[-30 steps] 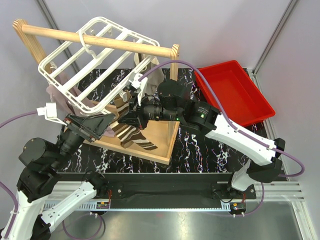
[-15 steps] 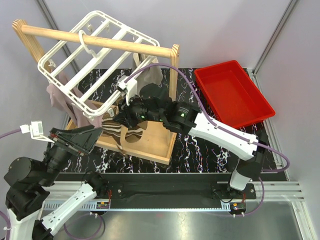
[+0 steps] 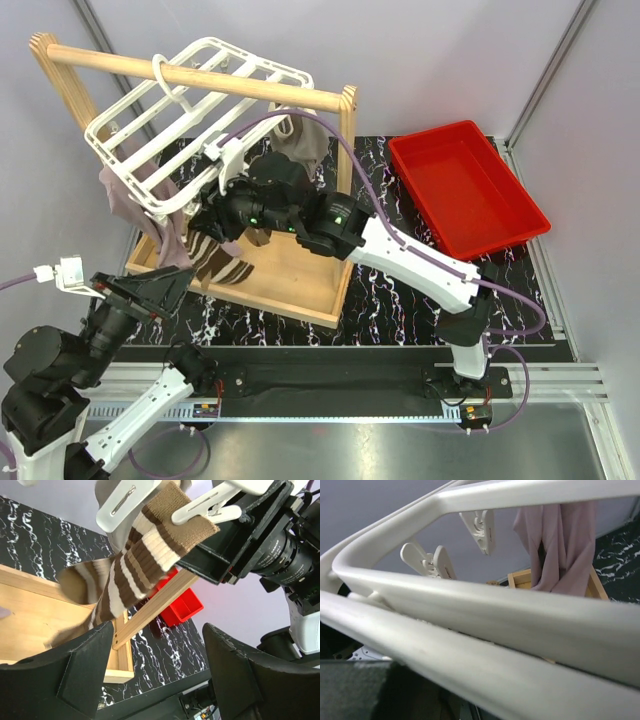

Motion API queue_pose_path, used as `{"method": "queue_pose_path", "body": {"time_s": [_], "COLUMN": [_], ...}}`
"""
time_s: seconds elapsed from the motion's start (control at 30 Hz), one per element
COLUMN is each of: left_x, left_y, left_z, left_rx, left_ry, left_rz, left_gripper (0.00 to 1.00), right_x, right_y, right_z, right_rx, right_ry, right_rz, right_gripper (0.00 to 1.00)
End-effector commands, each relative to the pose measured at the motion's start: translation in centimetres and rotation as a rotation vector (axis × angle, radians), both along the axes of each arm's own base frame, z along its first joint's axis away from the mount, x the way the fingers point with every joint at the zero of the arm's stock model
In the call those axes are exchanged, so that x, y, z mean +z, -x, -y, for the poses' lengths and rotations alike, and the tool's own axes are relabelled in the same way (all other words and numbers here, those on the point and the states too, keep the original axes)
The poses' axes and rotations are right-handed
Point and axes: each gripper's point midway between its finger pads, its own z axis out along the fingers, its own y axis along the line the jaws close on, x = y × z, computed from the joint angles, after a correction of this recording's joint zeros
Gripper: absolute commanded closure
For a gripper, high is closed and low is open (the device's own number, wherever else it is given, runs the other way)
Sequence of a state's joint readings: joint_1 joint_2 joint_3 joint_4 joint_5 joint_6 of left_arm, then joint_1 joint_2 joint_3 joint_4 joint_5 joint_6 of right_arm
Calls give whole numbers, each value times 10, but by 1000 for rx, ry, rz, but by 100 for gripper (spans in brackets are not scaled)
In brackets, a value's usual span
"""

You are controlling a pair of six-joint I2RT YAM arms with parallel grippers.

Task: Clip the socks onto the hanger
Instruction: Clamp the sock onto the hanger, then reset both arms

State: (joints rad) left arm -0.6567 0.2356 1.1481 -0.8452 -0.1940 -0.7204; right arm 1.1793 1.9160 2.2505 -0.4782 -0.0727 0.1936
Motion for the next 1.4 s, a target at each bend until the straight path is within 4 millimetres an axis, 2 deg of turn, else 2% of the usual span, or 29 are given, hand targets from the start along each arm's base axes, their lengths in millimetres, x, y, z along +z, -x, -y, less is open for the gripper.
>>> {"method": "queue_pose_path", "body": {"time_s": [0.0,0.27,0.37,0.43,0.47,0.5,0.53,0.57,0.6,0.63,0.67,0.7,0.73,0.77,0.8,0.93,1.07,1.13,1.17,1.2,1.23,1.27,1.3,1.33,1.37], "left_x": [12,6,2,4,3,3,4,3,4,3,4,3,2,2,1,0,-4,-12,-16,-23,-26,-30,-37,-40,-37], "left_y": [8,9,8,9,10,9,9,8,7,7,7,5,4,3,1,-2,-4,-7,-8,-11,-11,-13,-15,-15,-16], "left_z": [-15,-20,-20,-19,-19,-18,-17,-16,-14,-10,-8,-4,2,6,8,18,22,24,26,30,32,34,38,39,39], "left_rx": [32,58,64,54,52,52,47,46,39,24,14,5,-19,-29,-34,-61,-66,-66,-68,-72,-82,-88,-97,-100,-104], "left_ry": [7,22,24,33,33,38,40,39,44,45,47,49,44,44,50,68,67,64,64,74,81,91,116,134,164], "left_rz": [48,5,-12,-11,-13,-15,-16,-19,-22,-27,-30,-39,-49,-56,-66,-84,-109,-134,-141,-146,-139,-131,-114,-102,-73], "left_gripper": [24,28,28,28,28,28,28,28,28,28,28,28,28,28,29,29,28,28,28,28,28,28,27,27,27], "right_x": [0,-19,-24,-22,-34,-27,-29,-43,-32,-33,-45,-36,-36,-44,-40,-37,-53,-52,-63,-50,-67,-68,-44,-68,-68], "right_y": [7,26,28,31,31,35,36,37,40,43,42,44,45,43,44,47,45,43,40,42,41,43,47,53,57], "right_z": [-17,-29,-20,-6,0,12,18,24,37,44,50,61,66,71,77,91,112,130,138,151,159,165,176,179,183], "right_rx": [46,141,130,119,104,98,90,76,68,63,46,34,27,6,-3,-7,-58,-101,-134,-151,-176,-181,-183,-163,-153], "right_ry": [-23,-4,32,55,89,90,101,135,115,120,147,129,129,148,145,149,202,214,237,196,216,195,88,106,76], "right_rz": [-12,-94,-104,-108,-119,-116,-122,-136,-132,-136,-147,-139,-137,-136,-131,-122,-116,-104,-105,-89,-95,-94,-73,-87,-86], "right_gripper": [64,53,43,33,30,28,25,19,16,14,9,7,4,3,1,0,0,0,0,0,0,0,0,0,0]}}
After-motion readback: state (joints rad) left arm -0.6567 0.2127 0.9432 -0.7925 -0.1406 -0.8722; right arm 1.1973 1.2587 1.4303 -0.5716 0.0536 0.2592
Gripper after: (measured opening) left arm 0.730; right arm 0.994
